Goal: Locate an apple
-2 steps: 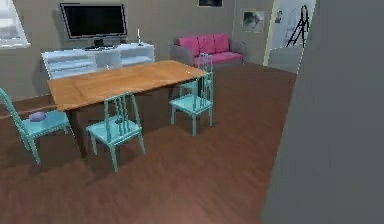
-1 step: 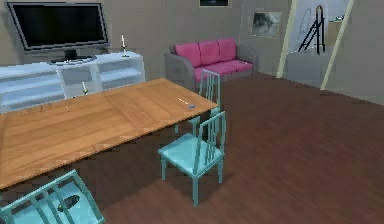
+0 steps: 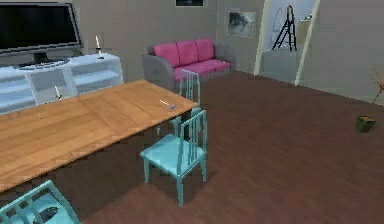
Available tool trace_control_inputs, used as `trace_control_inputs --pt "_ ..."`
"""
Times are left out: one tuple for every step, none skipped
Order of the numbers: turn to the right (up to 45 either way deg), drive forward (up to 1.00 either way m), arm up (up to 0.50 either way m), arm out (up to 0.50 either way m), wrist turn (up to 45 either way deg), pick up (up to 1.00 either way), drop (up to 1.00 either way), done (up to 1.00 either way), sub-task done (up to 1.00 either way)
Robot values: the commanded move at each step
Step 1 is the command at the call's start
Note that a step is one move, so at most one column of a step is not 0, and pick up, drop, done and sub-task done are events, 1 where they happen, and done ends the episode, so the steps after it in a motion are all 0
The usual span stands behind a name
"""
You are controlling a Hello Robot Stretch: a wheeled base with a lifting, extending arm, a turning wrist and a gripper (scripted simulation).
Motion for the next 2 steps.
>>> trace_control_inputs --pt "0.0 0.2 0.0 0.0 0.0 0.0 0.0 0.0 0.0" --pt "30.0 0.0 0.0 0.0 0.0 0.0 0.0 0.0 0.0"
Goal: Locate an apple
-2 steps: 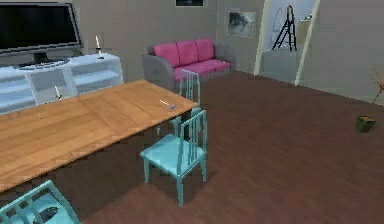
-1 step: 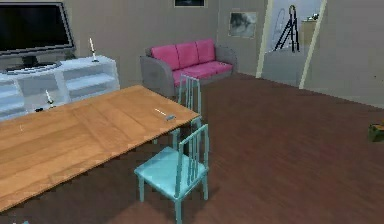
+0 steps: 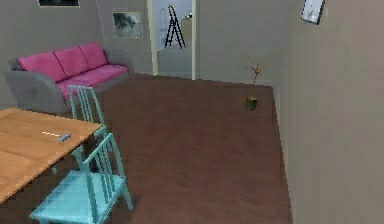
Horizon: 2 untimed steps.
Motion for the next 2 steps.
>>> trace_control_inputs --pt "0.0 1.0 0.0 0.0 0.0 0.0 0.0 0.0 0.0" --pt "33.0 0.0 0.0 0.0 0.0 0.0 0.0 0.0 0.0"
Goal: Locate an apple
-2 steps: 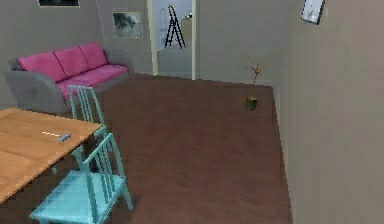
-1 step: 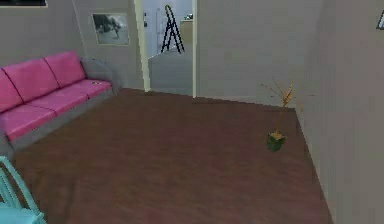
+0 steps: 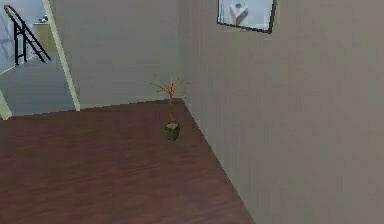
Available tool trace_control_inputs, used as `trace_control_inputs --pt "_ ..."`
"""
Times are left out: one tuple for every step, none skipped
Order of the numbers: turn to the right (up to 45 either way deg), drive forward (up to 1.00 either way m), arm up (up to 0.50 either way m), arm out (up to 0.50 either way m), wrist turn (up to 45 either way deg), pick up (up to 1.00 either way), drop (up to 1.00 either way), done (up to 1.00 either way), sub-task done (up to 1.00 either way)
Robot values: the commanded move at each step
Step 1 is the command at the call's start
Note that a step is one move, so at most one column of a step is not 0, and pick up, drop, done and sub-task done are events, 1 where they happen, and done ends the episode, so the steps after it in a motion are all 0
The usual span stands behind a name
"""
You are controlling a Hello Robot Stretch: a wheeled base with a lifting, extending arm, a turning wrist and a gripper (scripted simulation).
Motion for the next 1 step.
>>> trace_control_inputs --pt "0.0 0.05 0.0 0.0 0.0 0.0 0.0 0.0 0.0"
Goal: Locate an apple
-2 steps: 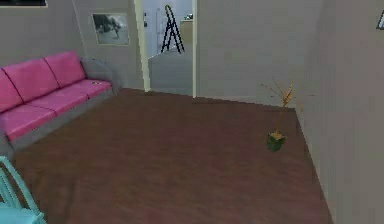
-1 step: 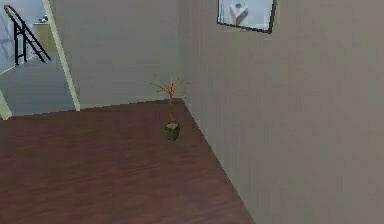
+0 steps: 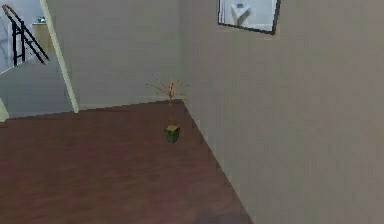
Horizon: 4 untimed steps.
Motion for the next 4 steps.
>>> trace_control_inputs --pt "-42.0 0.0 0.0 0.0 0.0 0.0 0.0 0.0 0.0" --pt "0.0 1.0 0.0 0.0 0.0 0.0 0.0 0.0 0.0" --pt "0.0 1.0 0.0 0.0 0.0 0.0 0.0 0.0 0.0" --pt "0.0 1.0 0.0 0.0 0.0 0.0 0.0 0.0 0.0"
